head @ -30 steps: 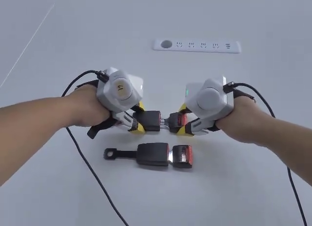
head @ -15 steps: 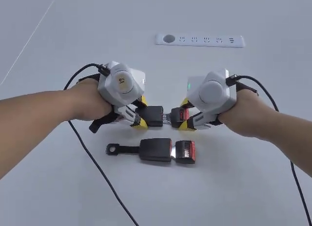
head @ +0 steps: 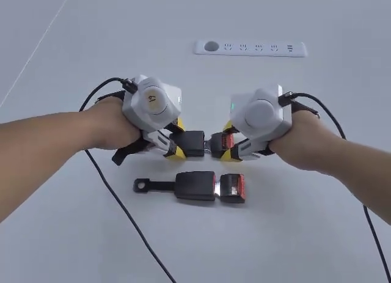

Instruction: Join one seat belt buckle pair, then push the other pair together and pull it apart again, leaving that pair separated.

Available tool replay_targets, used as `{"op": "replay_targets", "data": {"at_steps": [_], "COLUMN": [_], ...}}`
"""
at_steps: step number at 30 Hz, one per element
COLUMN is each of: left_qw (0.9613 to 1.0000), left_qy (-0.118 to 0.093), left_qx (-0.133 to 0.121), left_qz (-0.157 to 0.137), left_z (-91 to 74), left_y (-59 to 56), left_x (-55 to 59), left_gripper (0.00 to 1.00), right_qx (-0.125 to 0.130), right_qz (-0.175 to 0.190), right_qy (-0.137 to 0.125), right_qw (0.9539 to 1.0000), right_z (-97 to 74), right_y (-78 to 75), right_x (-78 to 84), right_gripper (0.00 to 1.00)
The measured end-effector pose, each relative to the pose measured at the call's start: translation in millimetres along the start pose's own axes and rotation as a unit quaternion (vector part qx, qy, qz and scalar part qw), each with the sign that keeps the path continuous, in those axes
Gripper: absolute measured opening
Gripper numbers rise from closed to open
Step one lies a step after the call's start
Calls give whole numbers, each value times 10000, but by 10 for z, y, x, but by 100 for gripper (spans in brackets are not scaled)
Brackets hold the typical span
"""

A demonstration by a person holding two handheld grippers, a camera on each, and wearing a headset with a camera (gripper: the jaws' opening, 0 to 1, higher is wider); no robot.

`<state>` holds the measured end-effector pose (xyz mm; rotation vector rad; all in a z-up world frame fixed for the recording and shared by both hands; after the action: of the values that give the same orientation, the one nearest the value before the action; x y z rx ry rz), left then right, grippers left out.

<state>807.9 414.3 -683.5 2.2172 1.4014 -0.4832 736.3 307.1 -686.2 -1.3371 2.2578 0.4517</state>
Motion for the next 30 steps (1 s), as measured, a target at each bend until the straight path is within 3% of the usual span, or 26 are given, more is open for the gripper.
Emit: {"op": "replay_targets", "data": {"at_steps": [15,30], "left_qw": [10000,9999], "left_qy": [-3,11], "left_qx": [18,14], "left_qz": [-69,-100], "left_z": [5,1], "left_y": [-4,-1], "left_x": [7,11], "left_gripper": [31,31], "right_qx": [-2,4], "right_qz": [-4,63], "right_qy": [155,109], "right_qw": [9999,9999], "right_z": [18,21], "right_y": [-7,-14], "right_x": [-38,-24], "right_gripper": [29,29]}}
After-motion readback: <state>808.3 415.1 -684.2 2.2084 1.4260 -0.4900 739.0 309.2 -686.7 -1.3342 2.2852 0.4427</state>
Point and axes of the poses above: the centre of the closed fingertips' face, and the gripper's own axes: z roughly forward along the fingers, y roughly to its left, x roughly out of its underside, the point moved 7 cm from there along -z, roughly backward along the fingers, and after that the axes turned 12 degrees about -x, right-handed, at the moved point
